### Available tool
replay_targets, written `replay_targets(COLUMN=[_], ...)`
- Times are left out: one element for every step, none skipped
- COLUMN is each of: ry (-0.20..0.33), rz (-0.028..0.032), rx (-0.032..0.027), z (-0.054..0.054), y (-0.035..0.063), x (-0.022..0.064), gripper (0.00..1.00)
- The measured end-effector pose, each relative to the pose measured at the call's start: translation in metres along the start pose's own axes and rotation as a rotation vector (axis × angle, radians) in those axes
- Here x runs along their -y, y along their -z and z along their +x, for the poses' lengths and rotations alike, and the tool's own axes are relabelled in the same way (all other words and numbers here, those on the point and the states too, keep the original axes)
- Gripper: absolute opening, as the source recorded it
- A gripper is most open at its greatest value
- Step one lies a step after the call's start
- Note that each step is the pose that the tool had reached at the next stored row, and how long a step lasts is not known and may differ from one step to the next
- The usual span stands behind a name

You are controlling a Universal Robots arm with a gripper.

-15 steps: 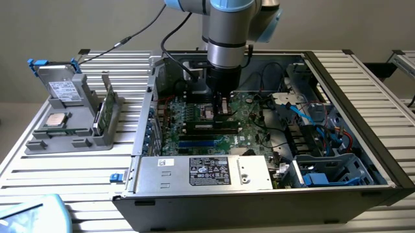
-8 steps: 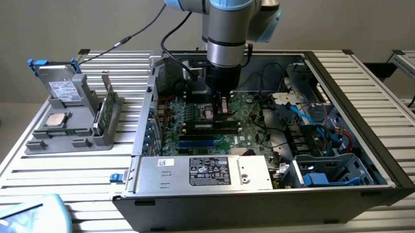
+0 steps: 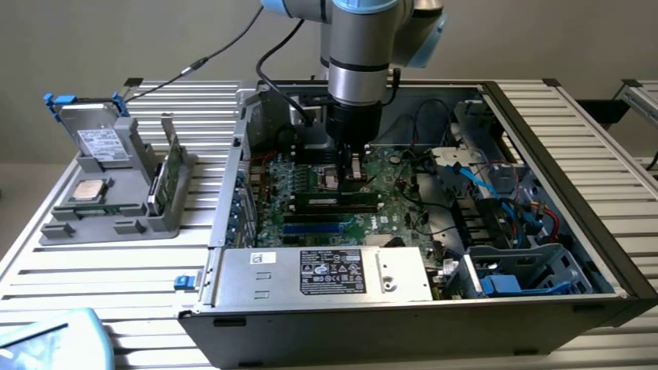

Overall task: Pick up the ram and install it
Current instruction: 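Insert the ram into the slot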

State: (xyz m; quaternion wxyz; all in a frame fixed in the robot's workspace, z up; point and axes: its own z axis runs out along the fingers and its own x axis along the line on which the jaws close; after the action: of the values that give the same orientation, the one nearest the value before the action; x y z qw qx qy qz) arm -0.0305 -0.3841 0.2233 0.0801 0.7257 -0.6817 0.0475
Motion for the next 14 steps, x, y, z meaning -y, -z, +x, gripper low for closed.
replay_targets(ry=[0.0, 0.0, 0.0, 0.0, 0.0, 0.0, 0.0, 0.0, 0.0, 0.0, 0.0, 0.001, 0.001, 0.0], rz=[-0.0001, 0.0, -0.0002, -0.0001, 0.0, -0.0001, -0.0001, -0.0003, -0.0003, -0.0003, -0.0004, -0.0005, -0.0003, 0.0007], rx=[-0.0013, -0.0017, -0.0023, -0.0027, -0.0031, -0.0041, -0.0053, -0.0065, -0.0079, -0.0095, -0.0115, -0.0139, -0.0171, -0.0205], z=[-0.001, -0.0029, -0.0046, -0.0059, -0.0065, -0.0065, -0.0065, -0.0065, -0.0066, -0.0066, -0.0066, -0.0066, -0.0066, -0.0068], y=[0.0002, 0.0005, 0.0008, 0.0011, 0.0011, 0.0012, 0.0012, 0.0012, 0.0012, 0.0012, 0.0012, 0.0012, 0.0012, 0.0013], x=[0.0, 0.0002, 0.0002, 0.0003, 0.0004, 0.0004, 0.0004, 0.0004, 0.0004, 0.0004, 0.0004, 0.0004, 0.0003, 0.0003], gripper=[0.14, 0.14, 0.14, 0.14, 0.14, 0.14, 0.14, 0.14, 0.14, 0.14, 0.14, 0.14, 0.14, 0.14])
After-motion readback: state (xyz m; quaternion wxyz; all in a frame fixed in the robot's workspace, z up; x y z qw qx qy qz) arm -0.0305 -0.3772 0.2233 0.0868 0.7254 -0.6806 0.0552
